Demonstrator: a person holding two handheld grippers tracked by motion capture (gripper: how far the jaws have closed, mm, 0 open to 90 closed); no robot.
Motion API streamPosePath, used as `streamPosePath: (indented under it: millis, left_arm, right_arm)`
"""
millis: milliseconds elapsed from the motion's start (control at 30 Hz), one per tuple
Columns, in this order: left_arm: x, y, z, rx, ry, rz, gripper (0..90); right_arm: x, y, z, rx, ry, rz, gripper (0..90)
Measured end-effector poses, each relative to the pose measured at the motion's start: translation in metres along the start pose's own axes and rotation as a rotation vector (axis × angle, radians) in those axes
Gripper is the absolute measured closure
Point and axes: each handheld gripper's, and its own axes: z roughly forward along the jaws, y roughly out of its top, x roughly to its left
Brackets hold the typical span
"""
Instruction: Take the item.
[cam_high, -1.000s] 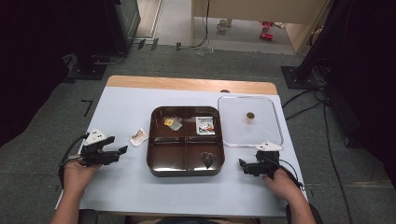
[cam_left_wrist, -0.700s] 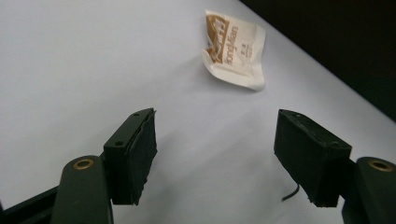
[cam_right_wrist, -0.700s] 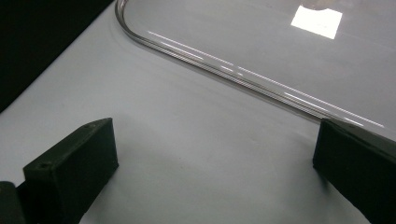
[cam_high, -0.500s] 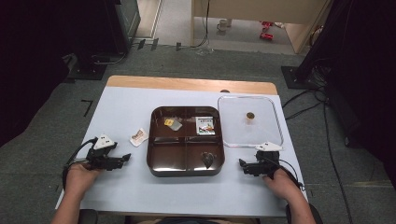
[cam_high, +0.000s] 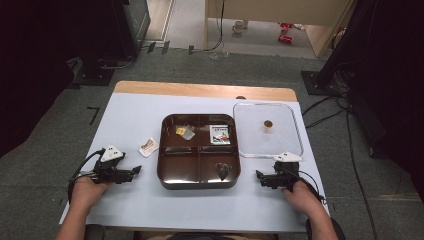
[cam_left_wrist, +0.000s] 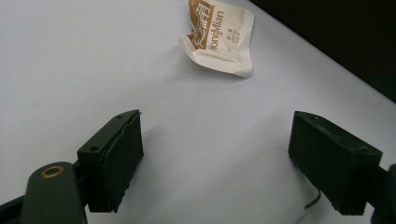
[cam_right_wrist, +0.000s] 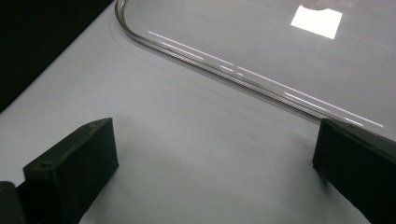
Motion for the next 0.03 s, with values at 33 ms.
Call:
streamPosePath:
  millis: [33]
  left_arm:
    - [0.0000, 0.0000, 0.0000, 0.000, 0.000, 0.000, 17.6]
  right_arm:
    - [0.0000, 0.0000, 0.0000, 0.000, 0.000, 0.000, 0.0]
